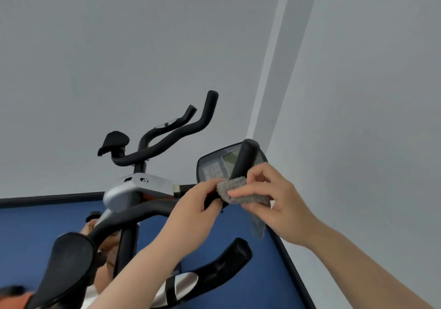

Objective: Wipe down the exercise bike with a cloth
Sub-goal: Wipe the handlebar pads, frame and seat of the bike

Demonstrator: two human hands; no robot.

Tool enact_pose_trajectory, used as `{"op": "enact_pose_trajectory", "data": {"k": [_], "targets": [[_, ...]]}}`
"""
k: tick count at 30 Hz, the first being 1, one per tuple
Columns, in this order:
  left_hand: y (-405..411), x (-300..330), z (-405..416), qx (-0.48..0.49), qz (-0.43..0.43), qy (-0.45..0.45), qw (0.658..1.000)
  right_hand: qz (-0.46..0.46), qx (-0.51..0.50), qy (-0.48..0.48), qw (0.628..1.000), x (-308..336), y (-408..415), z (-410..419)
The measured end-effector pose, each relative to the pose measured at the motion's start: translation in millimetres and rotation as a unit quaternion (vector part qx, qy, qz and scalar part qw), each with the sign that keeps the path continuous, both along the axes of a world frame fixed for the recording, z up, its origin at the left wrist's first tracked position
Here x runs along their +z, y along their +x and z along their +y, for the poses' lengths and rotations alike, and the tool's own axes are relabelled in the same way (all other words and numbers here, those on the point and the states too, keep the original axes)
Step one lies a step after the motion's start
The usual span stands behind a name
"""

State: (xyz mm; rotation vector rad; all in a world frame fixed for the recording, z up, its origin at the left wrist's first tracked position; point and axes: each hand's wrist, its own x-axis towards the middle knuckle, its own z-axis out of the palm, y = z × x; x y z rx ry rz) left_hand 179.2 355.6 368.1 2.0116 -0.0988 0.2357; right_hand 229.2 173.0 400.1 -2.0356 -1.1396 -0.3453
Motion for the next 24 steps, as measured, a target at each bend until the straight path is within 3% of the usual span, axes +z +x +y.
{"op": "enact_pose_trajectory", "data": {"k": [4, 9, 12, 16, 21, 24], "targets": [[0, -6, -7, 0.056, -0.02, -0.001, 0.998, -0.009, -0.035, 0.174, 0.984, 43, 16, -10], [-1, -13, -11, 0.094, -0.025, -0.007, 0.995, 0.075, -0.014, 0.15, 0.986, 35, 28, 0], [-1, -13, -11, 0.104, -0.018, -0.013, 0.994, 0.116, -0.015, 0.206, 0.972, 32, 29, -12], [-3, -16, -16, 0.131, -0.018, -0.02, 0.991, 0.174, -0.019, 0.345, 0.922, 35, 42, -2], [-9, -19, -24, 0.145, -0.032, -0.018, 0.989, 0.217, -0.009, 0.336, 0.917, -32, 12, 13], [-11, -17, -24, 0.14, -0.032, -0.014, 0.989, 0.238, -0.005, 0.311, 0.92, -33, 19, -2]]}}
